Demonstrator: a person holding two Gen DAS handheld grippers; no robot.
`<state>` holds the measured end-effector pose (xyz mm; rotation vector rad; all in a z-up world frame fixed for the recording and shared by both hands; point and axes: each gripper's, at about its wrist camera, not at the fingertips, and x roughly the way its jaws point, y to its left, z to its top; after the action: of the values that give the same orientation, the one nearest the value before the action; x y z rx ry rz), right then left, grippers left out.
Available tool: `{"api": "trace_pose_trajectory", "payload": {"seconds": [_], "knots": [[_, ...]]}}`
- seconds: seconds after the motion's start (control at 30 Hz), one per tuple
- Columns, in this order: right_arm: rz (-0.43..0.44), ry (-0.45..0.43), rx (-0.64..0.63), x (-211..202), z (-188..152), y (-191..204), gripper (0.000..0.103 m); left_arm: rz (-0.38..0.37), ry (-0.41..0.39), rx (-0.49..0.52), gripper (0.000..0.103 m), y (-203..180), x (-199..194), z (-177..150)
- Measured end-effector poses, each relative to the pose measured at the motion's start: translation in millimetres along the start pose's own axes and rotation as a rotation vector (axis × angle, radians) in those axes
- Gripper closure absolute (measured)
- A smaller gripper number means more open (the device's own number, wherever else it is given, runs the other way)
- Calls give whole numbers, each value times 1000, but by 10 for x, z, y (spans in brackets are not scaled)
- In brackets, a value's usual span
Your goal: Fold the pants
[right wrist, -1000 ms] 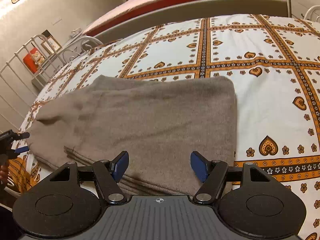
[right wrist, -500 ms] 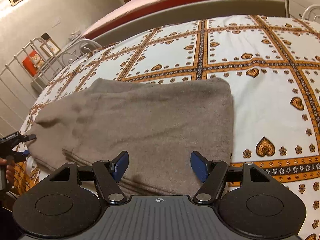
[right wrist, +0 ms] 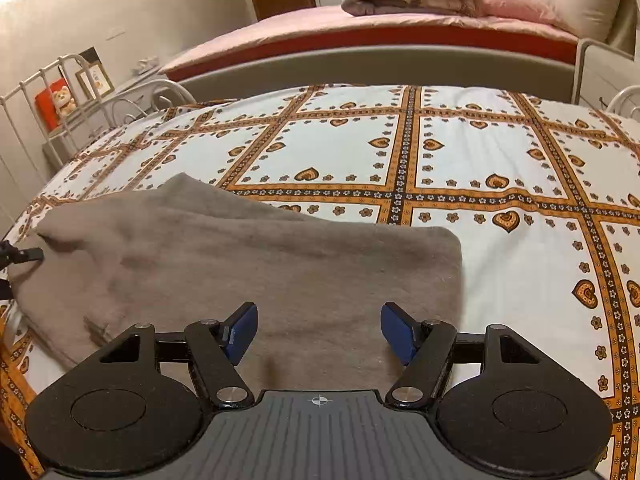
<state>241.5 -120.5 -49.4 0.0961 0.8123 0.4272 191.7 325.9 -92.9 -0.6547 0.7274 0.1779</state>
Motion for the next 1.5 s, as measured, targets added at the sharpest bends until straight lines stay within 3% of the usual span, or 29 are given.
{"api": "trace_pose_trajectory", "payload": {"seconds": [0.1,0.2,0.4,0.53,0.8,1.17,1.33,1.5], "knots": [[22,16,52,33,-29,-54,35,-39,-7,-49,64,101,8,42],[20,14,65,11,-39,-79,35,-76,-19,-33,78,50,-31,64],[31,-22,125,-109,-3,-178,35,-129,-150,64,81,-383,-384,112],[40,-44,164,-212,18,-259,35,-170,-192,121,82,-799,-561,94],[58,-114,265,-556,18,-527,35,-198,-237,382,82,-1804,-691,-164],[40,-141,332,-859,-91,-928,35,-322,-115,613,82,-2925,-349,-823],[23,-152,362,-996,-159,-1110,35,-346,-54,761,82,-3290,-81,-1227],[16,-153,381,-1084,-214,-1235,34,-318,19,920,82,-3506,160,-1648]]}}
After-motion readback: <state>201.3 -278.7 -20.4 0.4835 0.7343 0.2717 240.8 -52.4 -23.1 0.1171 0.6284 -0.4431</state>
